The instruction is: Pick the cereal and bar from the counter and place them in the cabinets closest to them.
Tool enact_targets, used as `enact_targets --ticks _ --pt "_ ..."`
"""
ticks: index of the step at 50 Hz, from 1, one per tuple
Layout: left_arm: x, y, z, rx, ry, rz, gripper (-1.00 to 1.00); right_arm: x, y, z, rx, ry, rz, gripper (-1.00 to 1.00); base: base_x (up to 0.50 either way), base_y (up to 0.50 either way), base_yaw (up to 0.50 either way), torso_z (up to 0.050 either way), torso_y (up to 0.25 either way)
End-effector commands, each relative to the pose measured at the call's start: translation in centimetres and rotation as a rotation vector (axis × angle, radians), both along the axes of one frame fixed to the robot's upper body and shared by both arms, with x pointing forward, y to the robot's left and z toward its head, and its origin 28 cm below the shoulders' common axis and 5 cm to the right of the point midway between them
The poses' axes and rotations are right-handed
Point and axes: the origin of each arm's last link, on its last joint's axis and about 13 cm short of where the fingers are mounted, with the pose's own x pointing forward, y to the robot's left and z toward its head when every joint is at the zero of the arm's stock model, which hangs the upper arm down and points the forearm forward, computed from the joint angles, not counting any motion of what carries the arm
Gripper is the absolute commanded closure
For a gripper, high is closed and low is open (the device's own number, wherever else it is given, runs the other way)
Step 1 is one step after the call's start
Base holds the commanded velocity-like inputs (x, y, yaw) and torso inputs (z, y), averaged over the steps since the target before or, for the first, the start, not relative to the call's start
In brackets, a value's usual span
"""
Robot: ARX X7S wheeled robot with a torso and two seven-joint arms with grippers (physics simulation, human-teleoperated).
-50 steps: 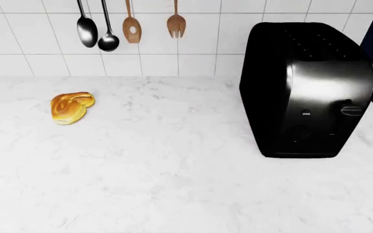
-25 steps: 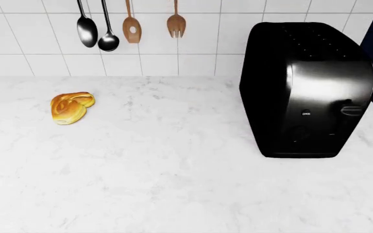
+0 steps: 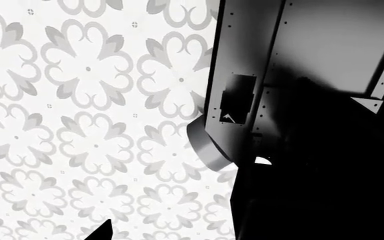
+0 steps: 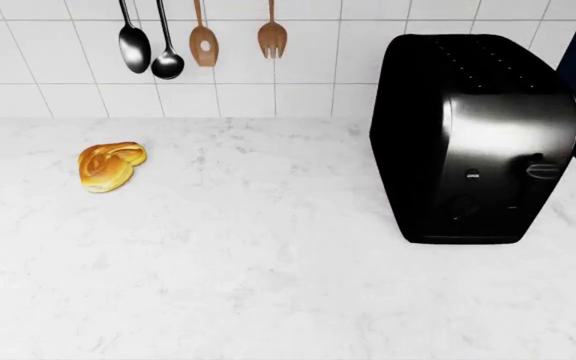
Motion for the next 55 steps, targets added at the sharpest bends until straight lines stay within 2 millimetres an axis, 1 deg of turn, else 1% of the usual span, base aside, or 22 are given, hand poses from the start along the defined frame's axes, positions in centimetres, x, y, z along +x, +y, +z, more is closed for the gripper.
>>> enact_targets --ticks 1,6,10,17,19,22,33,40,44,45,48,55 --pt "0.0 0.0 0.0 0.000 -0.002 -0.006 -1.00 4.0 0.0 0.4 -0.127 -0.118 -0.172 1.00 0.00 0.00 0.00 0.000 0.000" --pt "0.0 0.0 0.0 -0.003 -0.002 -0.006 -1.00 7.5 0.0 0.0 -0.213 -0.093 -0.222 1.00 0.00 0.00 0.00 0.000 0.002" --pt "0.0 0.0 0.0 -0.004 -0.002 -0.002 -1.00 9.6 0.2 -0.2 -0.250 -0.075 -0.219 1.00 0.00 0.00 0.00 0.000 0.000" --pt "0.0 0.0 0.0 -0.005 -0.001 0.003 -1.00 13.0 0.1 0.0 -0.293 -0.039 -0.238 1.00 0.00 0.00 0.00 0.000 0.000" --pt "0.0 0.0 0.0 -0.007 0.004 0.016 -1.00 13.9 -0.1 -0.3 -0.284 -0.016 -0.235 1.00 0.00 0.00 0.00 0.000 0.000" --pt "0.0 0.0 0.0 -0.007 0.009 0.022 -1.00 15.2 -0.4 -1.3 -0.287 0.012 -0.251 1.00 0.00 0.00 0.00 0.000 0.000" --pt "0.0 0.0 0.0 -0.008 0.013 0.020 -1.00 17.9 -1.1 -4.5 -0.300 0.082 -0.355 1.00 0.00 0.00 0.00 0.000 0.001" --pt "0.0 0.0 0.0 -0.010 0.013 0.018 -1.00 18.9 -1.0 -5.8 -0.291 0.097 -0.388 1.00 0.01 0.00 0.00 0.000 0.000" --pt "0.0 0.0 0.0 -0.013 0.014 0.016 -1.00 19.1 -0.9 -6.1 -0.274 0.092 -0.414 1.00 0.01 0.01 0.01 0.000 0.000" --pt "0.0 0.0 0.0 -0.014 0.015 0.016 -1.00 19.0 -1.0 -6.0 -0.266 0.090 -0.421 -1.00 0.01 0.01 0.01 0.015 0.000" --pt "0.0 0.0 0.0 -0.018 0.016 0.014 -1.00 18.5 -1.0 -5.2 -0.224 0.067 -0.415 -1.00 0.00 0.00 0.00 0.000 0.000" --pt "0.0 0.0 0.0 -0.027 0.017 0.007 -1.00 16.2 -0.6 -2.4 -0.132 -0.006 -0.296 -1.00 0.00 0.00 0.00 0.000 0.000"
